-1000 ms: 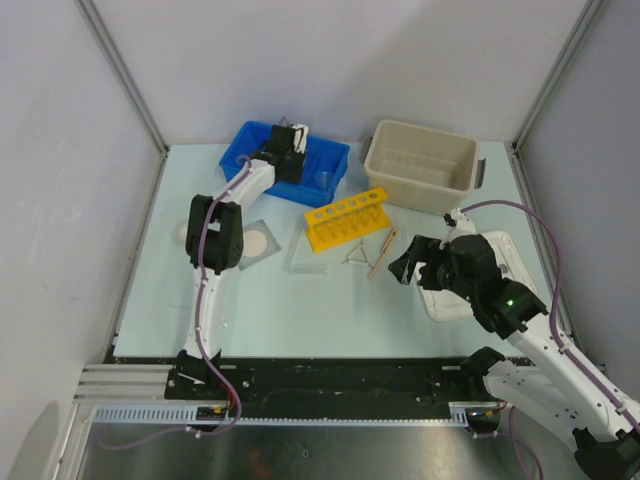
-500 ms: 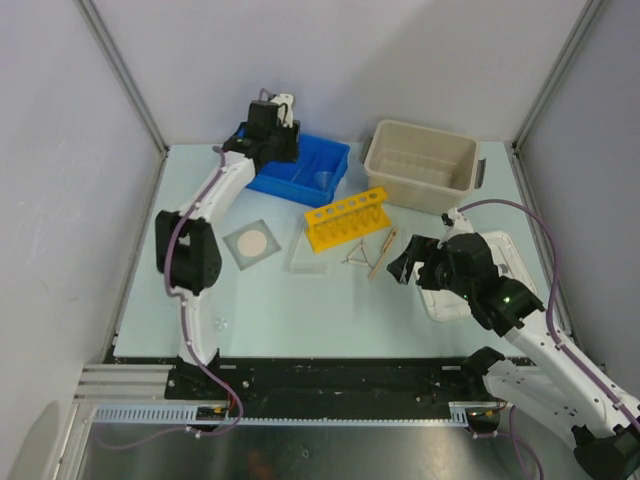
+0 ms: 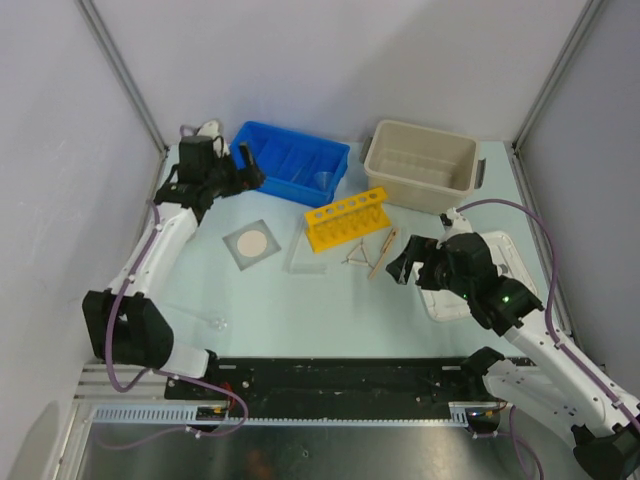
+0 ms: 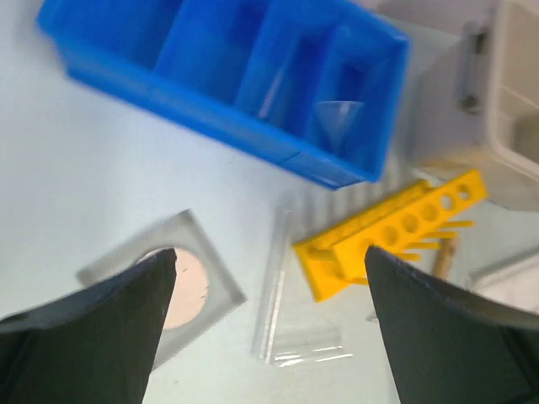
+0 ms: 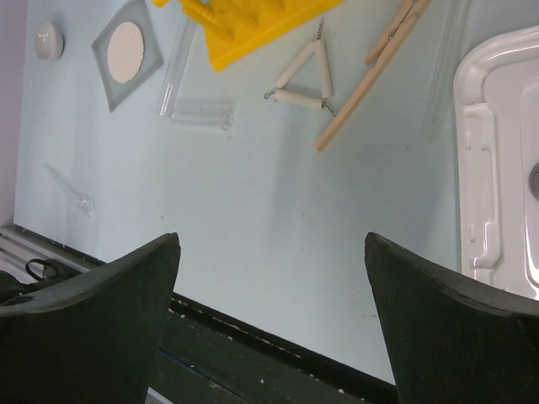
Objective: Organize the chemistry lab equipment
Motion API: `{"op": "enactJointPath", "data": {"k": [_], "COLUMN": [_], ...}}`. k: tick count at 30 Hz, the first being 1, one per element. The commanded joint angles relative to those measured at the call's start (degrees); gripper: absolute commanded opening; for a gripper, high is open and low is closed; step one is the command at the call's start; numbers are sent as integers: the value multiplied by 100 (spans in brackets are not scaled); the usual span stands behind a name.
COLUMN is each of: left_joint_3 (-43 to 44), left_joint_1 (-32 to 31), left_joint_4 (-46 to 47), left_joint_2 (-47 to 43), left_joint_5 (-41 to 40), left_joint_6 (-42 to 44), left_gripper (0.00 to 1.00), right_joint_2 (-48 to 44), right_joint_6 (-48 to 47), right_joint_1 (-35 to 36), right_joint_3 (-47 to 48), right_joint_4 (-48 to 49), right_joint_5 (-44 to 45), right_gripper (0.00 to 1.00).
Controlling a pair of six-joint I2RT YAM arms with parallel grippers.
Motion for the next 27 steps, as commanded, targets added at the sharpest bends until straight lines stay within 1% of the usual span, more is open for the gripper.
{"op": "enactJointPath", "data": {"k": [1, 3, 6, 9, 13, 15, 17, 21, 23, 27], "left_joint_3": [-1026, -1354, -1517, -1561, -1578, -1617, -1682, -1956, -2160, -2564], "left_joint_1": [399, 501, 514, 432, 352, 340, 342, 445, 583, 1053], "left_joint_4": [-117, -136, -161, -199, -242, -259, -341, -498, -552, -589], "left_joint_2": [-409, -490, -334, -112, 107, 186, 210, 74, -77, -382], "left_joint_5": [-208, -259, 325, 492, 521, 524, 210, -437, -511, -398], "left_joint_6": [-790, -807, -215, 76, 78, 14, -204, -849, -1202, -1803], "left_gripper": [99, 98, 94, 91, 91, 88, 86, 86, 86, 86], "right_joint_2": [-89, -82, -66, -72, -111, -125, -133, -119, -142, -221], "right_joint_6": [-184, -196, -200, -201, -187, -173, -145, -80, -67, -52], "right_joint_1": [-20, -17, -17, -21, -21, -18, -12, -4, 0, 0], "right_joint_3": [4, 4, 0, 4, 4, 4, 4, 0, -52, -155], "right_joint_4": [118, 77, -2, -43, -65, -89, -109, -180, -162, -94], "right_joint_5": [-16, -13, -12, -5, 16, 39, 47, 83, 76, 14], "right_gripper": [97, 97, 97, 97, 97, 97, 96, 96, 96, 96]}}
